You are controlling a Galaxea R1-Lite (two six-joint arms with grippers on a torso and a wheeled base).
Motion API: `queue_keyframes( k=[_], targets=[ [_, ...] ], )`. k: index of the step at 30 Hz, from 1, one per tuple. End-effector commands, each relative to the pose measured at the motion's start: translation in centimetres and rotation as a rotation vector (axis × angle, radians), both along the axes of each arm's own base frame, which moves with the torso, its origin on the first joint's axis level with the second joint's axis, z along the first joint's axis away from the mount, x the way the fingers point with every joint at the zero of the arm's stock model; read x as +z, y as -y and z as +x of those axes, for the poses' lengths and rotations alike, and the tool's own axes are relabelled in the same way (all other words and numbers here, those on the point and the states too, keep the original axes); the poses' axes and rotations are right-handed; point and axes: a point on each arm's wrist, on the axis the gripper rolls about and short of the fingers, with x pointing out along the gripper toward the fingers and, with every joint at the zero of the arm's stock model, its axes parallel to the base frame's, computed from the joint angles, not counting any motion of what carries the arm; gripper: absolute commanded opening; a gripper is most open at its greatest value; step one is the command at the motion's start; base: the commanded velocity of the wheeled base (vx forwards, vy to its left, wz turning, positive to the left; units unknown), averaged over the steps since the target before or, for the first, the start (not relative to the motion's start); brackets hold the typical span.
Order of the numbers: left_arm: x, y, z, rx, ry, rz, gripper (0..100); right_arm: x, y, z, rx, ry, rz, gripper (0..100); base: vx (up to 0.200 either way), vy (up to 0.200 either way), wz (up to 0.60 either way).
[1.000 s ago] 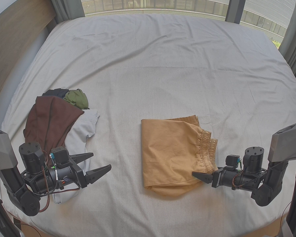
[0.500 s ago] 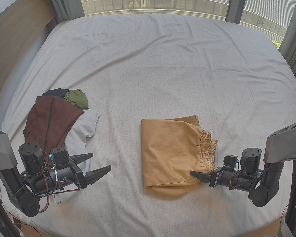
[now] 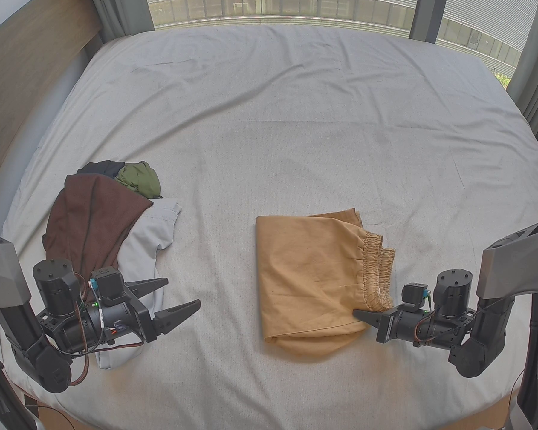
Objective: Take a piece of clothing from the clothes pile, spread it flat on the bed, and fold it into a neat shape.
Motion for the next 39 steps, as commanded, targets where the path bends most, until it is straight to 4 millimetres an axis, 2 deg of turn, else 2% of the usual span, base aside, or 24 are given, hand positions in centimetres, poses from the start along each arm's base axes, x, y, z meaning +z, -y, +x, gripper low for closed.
queue_keyframes(
  k=[1, 8, 30, 39],
  targets=[
    [0.1, 0.0, 0.0, 0.001, 0.003, -0.001, 100, 1.2, -0.8, -0.1, 0.025, 0.039, 0.027, 0, 0.0, 0.0, 0.0],
    [0.0, -0.1, 0.0, 0.004, 0.003, 0.002, 100, 3.4, -1.7, 0.2, 0.035, 0.098, 0.093, 0, 0.0, 0.0, 0.0],
    [0.4, -1.3, 0.9, 0.025, 0.159, 0.131, 100, 6.0, -3.8, -0.1, 0.096, 0.184, 0.151, 0, 0.0, 0.0, 0.0],
    [0.4, -1.4, 0.7, 0.028, 0.153, 0.133, 100, 8.5, -4.6, -0.5, 0.121, 0.252, 0.207, 0, 0.0, 0.0, 0.0]
  ],
)
